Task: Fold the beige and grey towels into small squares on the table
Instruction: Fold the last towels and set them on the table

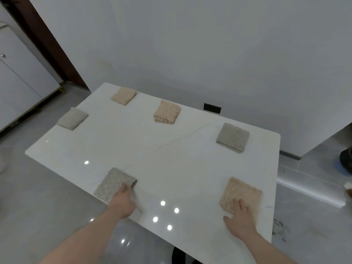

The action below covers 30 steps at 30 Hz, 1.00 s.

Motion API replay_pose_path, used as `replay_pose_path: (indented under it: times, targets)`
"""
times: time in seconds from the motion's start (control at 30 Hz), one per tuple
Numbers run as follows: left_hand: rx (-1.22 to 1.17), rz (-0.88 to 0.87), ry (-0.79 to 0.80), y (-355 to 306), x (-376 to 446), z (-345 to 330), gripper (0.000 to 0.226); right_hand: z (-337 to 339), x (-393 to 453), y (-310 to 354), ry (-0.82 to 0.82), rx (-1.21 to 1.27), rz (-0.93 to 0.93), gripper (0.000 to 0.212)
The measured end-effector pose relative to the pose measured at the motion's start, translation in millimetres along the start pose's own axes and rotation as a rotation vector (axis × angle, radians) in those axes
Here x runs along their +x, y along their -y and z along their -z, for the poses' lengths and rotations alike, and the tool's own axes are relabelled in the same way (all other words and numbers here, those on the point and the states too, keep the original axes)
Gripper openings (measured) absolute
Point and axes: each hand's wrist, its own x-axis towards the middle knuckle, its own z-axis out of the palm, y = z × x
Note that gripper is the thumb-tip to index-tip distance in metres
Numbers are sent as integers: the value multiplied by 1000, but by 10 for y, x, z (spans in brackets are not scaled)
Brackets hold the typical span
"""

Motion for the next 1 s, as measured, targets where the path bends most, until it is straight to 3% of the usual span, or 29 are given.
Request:
replay_pose_path:
  times: [0.2,0.5,0.67,0.83,1.0]
  targets:
    - [1,-38,-34,-116,-273,-17,77,-13,-267,378,-74,13,117,87]
    - [-36,-43,-19,388,-267,47,77,-206,-777,1376,45,105,344,84]
    - [85,-101,-18,624,-76,329,68,-364,-801,1836,35,96,292,84]
    - [152,-239,105,885,284,530,92,-682,-845,2468,-21,181,201,82]
    - [192,-386,257,1164,383,703,75,-1082,-1010,3055,-48,236,163,83]
